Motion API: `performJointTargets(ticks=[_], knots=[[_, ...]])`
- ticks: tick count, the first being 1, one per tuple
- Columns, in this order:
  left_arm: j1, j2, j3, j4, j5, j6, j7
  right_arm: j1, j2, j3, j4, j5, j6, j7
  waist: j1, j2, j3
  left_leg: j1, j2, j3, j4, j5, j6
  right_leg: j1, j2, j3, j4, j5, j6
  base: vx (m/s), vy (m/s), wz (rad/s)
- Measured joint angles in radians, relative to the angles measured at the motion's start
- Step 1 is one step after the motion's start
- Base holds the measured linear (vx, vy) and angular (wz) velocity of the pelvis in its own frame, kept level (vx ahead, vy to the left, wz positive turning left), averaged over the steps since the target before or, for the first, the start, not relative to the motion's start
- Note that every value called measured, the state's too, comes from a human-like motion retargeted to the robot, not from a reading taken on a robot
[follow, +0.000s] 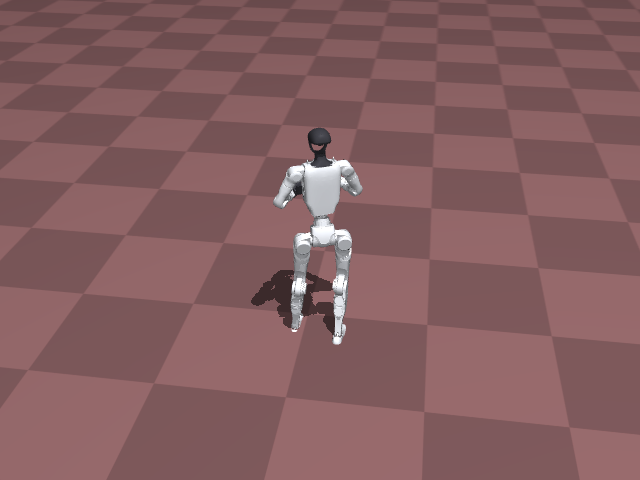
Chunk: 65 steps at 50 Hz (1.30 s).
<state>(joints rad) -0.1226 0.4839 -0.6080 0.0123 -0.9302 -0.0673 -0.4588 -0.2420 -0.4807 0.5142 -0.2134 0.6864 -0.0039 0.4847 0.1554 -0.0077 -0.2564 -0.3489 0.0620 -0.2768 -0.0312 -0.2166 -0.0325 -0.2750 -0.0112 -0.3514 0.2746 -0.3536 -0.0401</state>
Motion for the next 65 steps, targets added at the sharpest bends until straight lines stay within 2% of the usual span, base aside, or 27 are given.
performJointTargets(ticks=[17,23,28,33,38,45,50,54,65], knots=[[0.058,-0.057,0.036,0.078,0.015,0.019,-0.018,-0.043,-0.05,0.018,0.053,-0.096,0.012,0.067,0.0,0.01,0.002,0.002,-0.042,0.023,-0.003,-0.009,0.003,-0.02,-0.049,-0.007,0.068,-0.022,-0.016,0.01,0.04,0.07],[0.081,-0.05,0.067,0.194,0.051,0.023,0.005,-0.057,-0.07,0.012,0.222,-0.174,0.012,0.045,-0.011,0.014,0.009,0.009,-0.056,0.04,-0.004,-0.015,0.006,-0.036,-0.072,0.0,0.118,-0.04,-0.015,0.0,0.0,0.0],[0.077,-0.059,0.117,0.318,0.077,0.024,0.037,-0.025,-0.067,0.0,0.467,-0.308,0.029,0.013,-0.018,0.009,0.012,0.023,-0.071,0.06,-0.004,-0.026,0.016,-0.048,-0.095,0.012,0.168,-0.061,-0.014,0.0,0.0,0.0],[0.062,-0.079,0.227,0.441,0.029,0.003,0.117,0.026,-0.028,-0.018,0.805,-0.491,0.048,-0.047,-0.016,-0.006,0.017,0.043,-0.091,0.083,-0.004,-0.037,0.03,-0.062,-0.123,0.03,0.23,-0.085,-0.011,0.0,0.0,0.0],[0.032,-0.084,0.402,0.572,-0.091,-0.04,0.242,0.082,0.028,-0.048,1.123,-0.654,0.056,-0.129,-0.02,-0.022,0.026,0.065,-0.111,0.105,-0.005,-0.044,0.039,-0.072,-0.151,0.051,0.287,-0.103,-0.006,0.0,0.0,0.0],[-0.017,-0.058,0.658,0.755,-0.28,-0.102,0.379,0.165,0.075,-0.137,1.361,-0.748,0.052,-0.251,-0.053,-0.03,0.043,0.091,-0.124,0.134,-0.007,-0.041,0.029,-0.069,-0.168,0.07,0.321,-0.104,-0.001,0.0,0.0,0.0],[-0.029,-0.043,0.787,0.831,-0.385,-0.127,0.418,0.202,0.087,-0.211,1.402,-0.75,0.045,-0.329,-0.082,-0.029,0.053,0.101,-0.118,0.152,-0.007,-0.038,0.018,-0.061,-0.162,0.077,0.317,-0.089,-0.002,0.0,0.0,0.0],[-0.027,-0.045,0.84,0.832,-0.437,-0.138,0.421,0.212,0.094,-0.251,1.389,-0.742,0.037,-0.375,-0.099,-0.028,0.06,0.104,-0.11,0.164,-0.007,-0.036,0.012,-0.054,-0.151,0.08,0.301,-0.077,-0.005,0.0,0.0,0.0],[0.057,-0.047,0.849,0.67,-0.409,-0.158,0.372,0.206,0.106,-0.261,1.299,-0.748,0.018,-0.404,-0.123,-0.02,0.079,0.082,-0.081,0.186,-0.006,-0.03,-0.003,-0.049,-0.11,0.085,0.238,-0.044,-0.02,0.0,0.0,0.0]])
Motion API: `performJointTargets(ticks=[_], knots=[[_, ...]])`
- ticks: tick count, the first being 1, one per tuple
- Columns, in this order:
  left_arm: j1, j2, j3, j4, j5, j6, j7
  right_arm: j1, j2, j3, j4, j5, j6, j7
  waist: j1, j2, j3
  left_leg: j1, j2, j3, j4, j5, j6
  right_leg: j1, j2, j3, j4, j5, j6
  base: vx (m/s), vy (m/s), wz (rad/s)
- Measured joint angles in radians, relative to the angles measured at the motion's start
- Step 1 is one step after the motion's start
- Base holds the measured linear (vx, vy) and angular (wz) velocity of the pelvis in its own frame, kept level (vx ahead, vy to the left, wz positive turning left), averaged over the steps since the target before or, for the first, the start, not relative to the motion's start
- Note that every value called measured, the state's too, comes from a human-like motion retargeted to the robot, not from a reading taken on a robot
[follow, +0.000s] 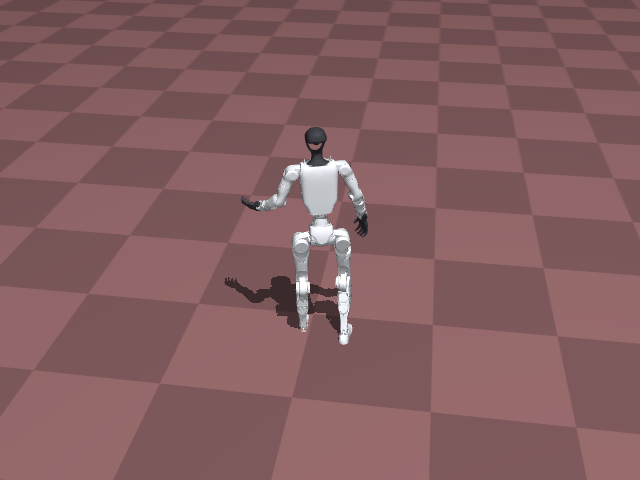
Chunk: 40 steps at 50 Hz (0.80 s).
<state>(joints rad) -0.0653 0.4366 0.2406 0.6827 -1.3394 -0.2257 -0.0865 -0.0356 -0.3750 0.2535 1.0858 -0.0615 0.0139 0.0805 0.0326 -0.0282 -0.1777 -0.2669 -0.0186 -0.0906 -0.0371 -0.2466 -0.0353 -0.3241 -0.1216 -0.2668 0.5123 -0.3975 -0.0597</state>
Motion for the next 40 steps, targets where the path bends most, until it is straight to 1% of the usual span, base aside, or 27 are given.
performJointTargets(ticks=[8,16,20,22,23,24,25,26,27,30,33,36,40], knots=[[0.06,0.019,-0.018,-0.165,0.137,-0.015,-0.013,-0.025,0.003,0.038,-0.019,-0.018,0.004,0.019,-0.007,0.006,0.001,-0.034,0.017,0.0,0.0,0.015,-0.016,-0.011,0.022,-0.011,-0.034,0.028,-0.009,0.0,0.0,0.0],[0.091,0.076,-0.014,-0.276,0.309,-0.028,0.04,-0.05,-0.001,0.074,0.027,-0.036,0.008,0.022,-0.006,0.008,0.006,-0.057,0.015,-0.01,0.0,0.026,-0.033,-0.034,0.018,-0.027,-0.011,0.031,-0.01,0.0,0.01,0.07],[0.114,0.112,-0.011,-0.312,0.388,-0.022,0.063,-0.055,-0.004,0.086,0.054,-0.044,0.005,0.023,-0.007,0.002,0.019,-0.052,0.001,-0.018,-0.001,0.022,-0.036,-0.061,-0.011,-0.037,0.07,0.017,-0.013,0.01,0.03,0.17],[0.126,0.129,-0.011,-0.327,0.418,-0.015,0.066,-0.056,-0.007,0.091,0.064,-0.048,0.0,0.026,-0.005,-0.004,0.03,-0.04,-0.003,-0.008,-0.001,0.01,-0.036,-0.088,-0.06,-0.1,0.147,0.054,-0.037,0.06,0.07,-0.16],[0.132,0.138,-0.012,-0.334,0.435,-0.011,0.068,-0.057,-0.009,0.093,0.067,-0.05,-0.002,0.028,-0.002,-0.005,0.037,-0.033,-0.001,0.004,-0.002,0.001,-0.036,-0.105,-0.098,-0.157,0.192,0.097,-0.06,0.05,0.07,0.0],[0.138,0.143,-0.015,-0.343,0.449,-0.007,0.067,-0.054,-0.01,0.093,0.071,-0.051,-0.004,0.031,-0.008,-0.01,0.045,-0.028,-0.012,-0.006,-0.003,0.002,-0.037,-0.133,-0.104,-0.144,0.23,0.107,-0.052,0.01,0.06,0.58],[0.145,0.146,-0.02,-0.353,0.462,-0.003,0.063,-0.05,-0.01,0.093,0.074,-0.051,-0.006,0.033,-0.017,-0.015,0.056,-0.025,-0.028,-0.026,-0.003,0.008,-0.038,-0.168,-0.095,-0.095,0.263,0.102,-0.028,-0.03,0.02,1.55],[0.152,0.145,-0.02,-0.368,0.478,0.004,0.062,-0.048,-0.011,0.092,0.078,-0.049,-0.01,0.038,-0.04,-0.034,0.067,-0.022,-0.065,-0.055,-0.003,0.015,-0.038,-0.23,-0.042,0.047,0.299,0.02,0.034,-0.03,0.02,1.86],[0.16,0.145,-0.021,-0.382,0.493,0.01,0.059,-0.046,-0.012,0.092,0.081,-0.046,-0.013,0.043,-0.058,-0.052,0.077,-0.02,-0.097,-0.075,-0.003,0.021,-0.038,-0.283,-0.01,0.147,0.339,-0.042,0.076,0.01,0.03,1.59],[0.18,0.149,-0.022,-0.424,0.517,0.019,0.043,-0.043,-0.019,0.098,0.083,-0.034,-0.02,0.053,-0.081,-0.097,0.091,-0.017,-0.152,-0.084,-0.009,0.028,-0.045,-0.377,-0.047,0.171,0.47,-0.084,0.073,0.04,0.05,0.75],[0.188,0.15,-0.024,-0.468,0.528,0.023,0.026,-0.044,-0.026,0.106,0.085,-0.01,-0.023,0.069,-0.102,-0.125,0.099,-0.023,-0.178,-0.098,-0.011,0.035,-0.06,-0.461,-0.053,0.166,0.492,-0.097,0.072,0.04,0.05,0.6],[0.182,0.145,-0.03,-0.513,0.53,0.022,0.008,-0.046,-0.032,0.112,0.086,0.02,-0.022,0.084,-0.112,-0.142,0.101,-0.038,-0.187,-0.111,-0.012,0.045,-0.077,-0.539,-0.029,0.159,0.415,-0.093,0.084,0.03,0.07,0.53],[0.152,0.121,-0.049,-0.566,0.513,0.018,-0.021,-0.055,-0.037,0.11,0.081,0.072,-0.02,0.097,-0.104,-0.154,0.094,-0.069,-0.179,-0.122,-0.011,0.056,-0.098,-0.621,0.024,0.145,0.235,-0.068,0.11,0.03,0.08,0.35]])
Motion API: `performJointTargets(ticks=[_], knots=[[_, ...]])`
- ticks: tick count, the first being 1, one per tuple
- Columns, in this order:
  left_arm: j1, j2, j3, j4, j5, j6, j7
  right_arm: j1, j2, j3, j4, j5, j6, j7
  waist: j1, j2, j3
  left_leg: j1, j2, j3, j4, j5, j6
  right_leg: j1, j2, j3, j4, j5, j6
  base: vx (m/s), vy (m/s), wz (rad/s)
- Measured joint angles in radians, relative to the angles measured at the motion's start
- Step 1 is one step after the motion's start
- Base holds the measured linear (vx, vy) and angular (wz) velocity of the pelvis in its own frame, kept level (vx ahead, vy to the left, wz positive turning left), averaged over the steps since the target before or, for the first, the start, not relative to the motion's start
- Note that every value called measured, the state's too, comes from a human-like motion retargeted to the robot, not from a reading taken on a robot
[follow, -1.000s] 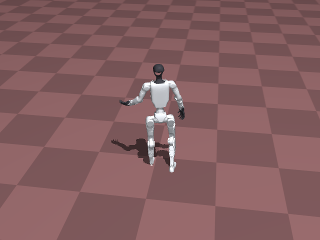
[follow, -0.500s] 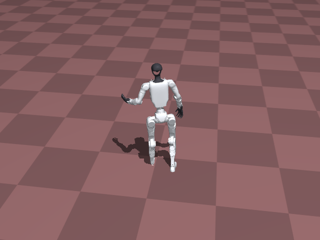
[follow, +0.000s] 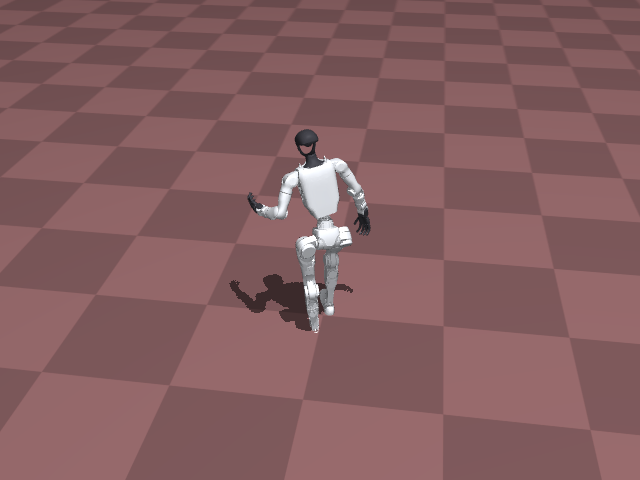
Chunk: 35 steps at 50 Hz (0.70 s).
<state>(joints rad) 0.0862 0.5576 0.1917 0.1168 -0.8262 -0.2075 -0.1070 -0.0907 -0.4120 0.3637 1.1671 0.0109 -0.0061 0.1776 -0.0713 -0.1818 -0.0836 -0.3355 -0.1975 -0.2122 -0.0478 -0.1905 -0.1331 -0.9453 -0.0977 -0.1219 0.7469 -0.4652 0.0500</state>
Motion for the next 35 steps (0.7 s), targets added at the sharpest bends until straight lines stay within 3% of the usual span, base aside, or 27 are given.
performJointTargets(ticks=[7,13,22,27,29,32,35], knots=[[-0.047,-0.11,-0.092,-0.061,-0.102,0.018,-0.087,-0.015,0.022,-0.041,0.011,0.102,0.015,0.009,0.058,-0.002,-0.022,-0.031,0.017,-0.052,0.003,-0.01,-0.004,-0.025,0.045,-0.015,-0.177,0.12,0.017,0.09,0.06,0.31],[0.036,-0.226,-0.211,-0.086,-0.272,0.104,-0.235,-0.06,0.063,-0.104,0.065,0.2,0.032,-0.012,0.123,-0.01,-0.032,0.02,-0.003,-0.14,0.005,-0.066,0.053,0.054,0.016,0.016,-0.106,0.206,0.009,0.22,-0.01,0.47],[0.312,-0.273,-0.368,-0.122,-0.417,0.285,-0.478,-0.215,0.072,-0.149,0.075,0.237,0.02,-0.102,0.249,-0.006,-0.036,0.228,0.005,-0.186,0.035,-0.2,0.134,0.28,0.036,0.046,-0.148,0.113,-0.032,0.32,-0.09,0.13],[0.427,-0.26,-0.409,-0.157,-0.446,0.343,-0.58,-0.322,0.051,-0.115,0.043,0.179,0.009,-0.144,0.322,0.04,0.007,0.245,0.017,-0.138,0.38,-0.366,0.094,0.473,0.102,0.049,-0.251,0.09,-0.051,0.32,-0.11,-0.29],[0.45,-0.257,-0.418,-0.168,-0.453,0.358,-0.608,-0.36,0.046,-0.094,0.033,0.149,0.004,-0.155,0.345,0.083,0.029,0.201,0.074,-0.047,0.638,-0.414,0.064,0.55,0.144,0.034,-0.287,0.083,-0.064,0.23,-0.06,-0.1],[0.46,-0.256,-0.434,-0.181,-0.458,0.378,-0.642,-0.406,0.04,-0.058,0.024,0.104,0.001,-0.162,0.369,0.174,0.043,0.125,0.296,0.146,1.002,-0.36,0.051,0.639,0.224,-0.006,-0.336,0.079,-0.087,0.15,-0.05,0.06],[0.443,-0.259,-0.449,-0.185,-0.453,0.389,-0.656,-0.444,0.036,-0.014,0.024,0.062,0.004,-0.155,0.402,0.249,0.03,0.073,0.419,0.163,1.152,-0.361,0.048,0.698,0.305,-0.007,-0.42,0.109,-0.103,0.12,-0.06,-0.37]])
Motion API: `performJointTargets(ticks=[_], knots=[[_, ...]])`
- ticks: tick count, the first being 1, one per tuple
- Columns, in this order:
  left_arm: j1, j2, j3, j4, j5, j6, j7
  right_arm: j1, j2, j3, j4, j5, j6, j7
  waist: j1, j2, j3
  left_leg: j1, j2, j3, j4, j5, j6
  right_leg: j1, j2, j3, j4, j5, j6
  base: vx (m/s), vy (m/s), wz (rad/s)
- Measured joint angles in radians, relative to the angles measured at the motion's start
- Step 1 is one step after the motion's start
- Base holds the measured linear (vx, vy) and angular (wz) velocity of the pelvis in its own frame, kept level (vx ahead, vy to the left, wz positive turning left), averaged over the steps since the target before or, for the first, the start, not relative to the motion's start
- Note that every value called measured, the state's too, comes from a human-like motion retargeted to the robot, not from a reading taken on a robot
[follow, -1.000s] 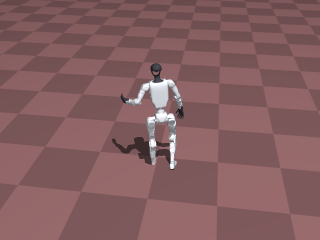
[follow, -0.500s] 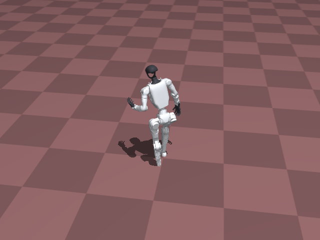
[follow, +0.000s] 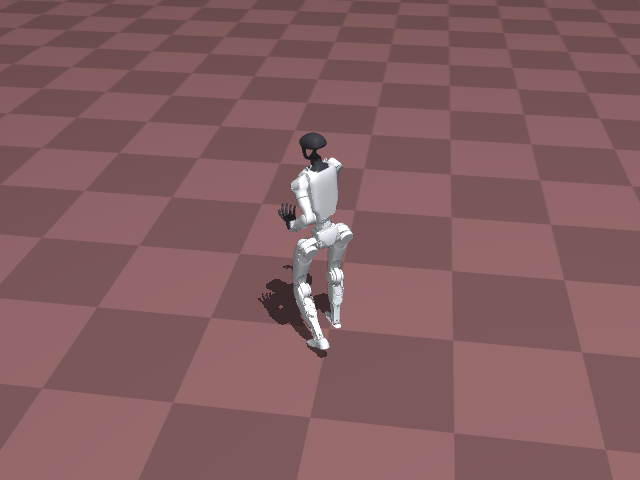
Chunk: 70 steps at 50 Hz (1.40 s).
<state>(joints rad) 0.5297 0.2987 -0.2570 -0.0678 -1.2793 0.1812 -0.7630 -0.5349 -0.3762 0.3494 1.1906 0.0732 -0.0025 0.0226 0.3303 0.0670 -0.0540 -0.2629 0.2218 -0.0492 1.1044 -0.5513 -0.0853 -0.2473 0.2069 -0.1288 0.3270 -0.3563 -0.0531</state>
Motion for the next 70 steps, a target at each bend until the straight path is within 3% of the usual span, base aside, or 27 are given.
performJointTargets(ticks=[3,5,10,15,20,27,30,35,43,49,56,61,66,70], knots=[[-0.035,0.004,-0.016,0.012,0.01,0.002,0.006,-0.016,0.002,0.041,0.008,-0.037,0.008,0.019,0.017,0.041,-0.017,-0.024,0.047,-0.013,0.037,-0.026,0.006,0.047,0.042,0.015,-0.089,0.04,0.001,0.09,-0.02,-0.37],[-0.083,0.011,-0.026,0.035,0.017,-0.002,0.025,-0.041,0.003,0.061,0.027,-0.059,0.015,0.045,0.012,0.035,-0.014,-0.02,0.037,-0.012,0.008,-0.035,0.025,0.12,0.035,0.038,-0.243,0.112,0.01,0.07,0.01,-0.2],[-0.152,0.034,-0.051,0.076,0.051,-0.021,0.078,-0.02,0.047,0.115,0.066,-0.107,0.029,0.105,-0.008,0.063,-0.034,0.031,0.04,-0.026,-0.099,-0.094,0.047,0.143,0.045,0.064,-0.328,0.169,0.033,0.0,0.07,-0.28],[-0.24,0.052,-0.072,0.123,0.102,-0.051,0.123,0.011,0.084,0.156,0.082,-0.142,0.028,0.18,-0.08,0.02,-0.027,0.148,-0.065,0.002,-0.388,-0.113,0.091,0.116,-0.041,0.087,-0.35,0.187,0.073,-0.1,0.14,-0.22],[-0.31,0.064,-0.088,0.126,0.141,-0.096,0.146,0.093,0.104,0.184,0.058,-0.164,0.009,0.217,-0.15,0.035,-0.018,0.181,-0.086,0.049,-0.528,-0.176,0.12,0.055,-0.063,0.094,-0.333,0.21,0.104,-0.23,0.19,-0.25],[-0.413,0.053,-0.09,0.053,0.166,-0.191,0.18,0.275,0.113,0.178,0.025,-0.187,-0.012,0.203,-0.229,-0.056,-0.012,0.194,-0.211,0.149,-0.772,-0.096,0.154,-0.109,-0.18,0.13,-0.232,0.255,0.158,-0.3,0.19,-0.35],[-0.457,0.056,-0.084,-0.024,0.159,-0.225,0.179,0.342,0.101,0.156,0.021,-0.189,-0.014,0.189,-0.255,-0.107,-0.037,0.18,-0.271,0.18,-0.886,-0.032,0.159,-0.237,-0.236,0.123,-0.113,0.229,0.163,-0.23,0.16,-0.26],[-0.572,0.082,-0.062,-0.167,0.116,-0.253,0.157,0.374,0.033,0.099,0.008,-0.17,-0.016,0.187,-0.336,-0.134,-0.028,0.255,-0.325,0.159,-1.138,0.086,0.16,-0.338,-0.3,0.032,0.036,0.119,0.128,-0.12,0.13,0.05],[-0.574,0.078,-0.079,-0.366,0.092,-0.228,0.067,0.47,-0.045,0.007,-0.026,-0.109,-0.019,0.145,-0.435,-0.177,-0.004,0.293,-0.377,0.173,-1.143,0.076,0.154,-0.477,-0.324,0.068,0.397,-0.007,0.121,-0.02,0.01,-0.07],[-0.538,0.074,-0.08,-0.358,0.138,-0.199,0.052,0.509,-0.059,-0.072,-0.018,-0.05,-0.016,0.102,-0.482,-0.17,-0.014,0.33,-0.382,0.195,-1.143,0.044,0.16,-0.512,-0.285,0.102,0.395,-0.03,0.14,0.15,-0.08,-0.33],[-0.476,0.075,-0.038,-0.199,0.236,-0.195,0.119,0.544,-0.056,-0.17,0.044,0.017,0.0,0.067,-0.486,-0.123,-0.032,0.404,-0.364,0.222,-1.14,0.001,0.164,-0.493,-0.233,0.124,0.359,-0.031,0.14,0.32,-0.15,-0.53],[-0.406,0.061,0.019,-0.074,0.277,-0.204,0.177,0.561,-0.057,-0.224,0.108,0.043,0.015,0.056,-0.45,-0.084,-0.032,0.444,-0.328,0.189,-1.025,0.039,0.14,-0.419,-0.168,0.147,0.375,-0.059,0.103,0.48,-0.19,-0.74],[-0.333,0.049,0.094,0.012,0.301,-0.227,0.254,0.564,-0.051,-0.247,0.162,0.034,0.022,0.033,-0.385,0.0,0.012,0.267,-0.181,0.16,-0.377,0.037,0.076,-0.269,-0.035,0.147,0.312,-0.081,0.05,0.45,-0.17,-0.82],[-0.284,0.052,0.155,0.026,0.333,-0.244,0.322,0.538,-0.036,-0.245,0.178,0.024,0.023,0.008,-0.313,0.077,0.022,0.057,-0.016,0.139,0.1,0.082,0.093,-0.183,0.084,0.145,0.25,-0.094,0.01,0.38,-0.13,-0.86]])
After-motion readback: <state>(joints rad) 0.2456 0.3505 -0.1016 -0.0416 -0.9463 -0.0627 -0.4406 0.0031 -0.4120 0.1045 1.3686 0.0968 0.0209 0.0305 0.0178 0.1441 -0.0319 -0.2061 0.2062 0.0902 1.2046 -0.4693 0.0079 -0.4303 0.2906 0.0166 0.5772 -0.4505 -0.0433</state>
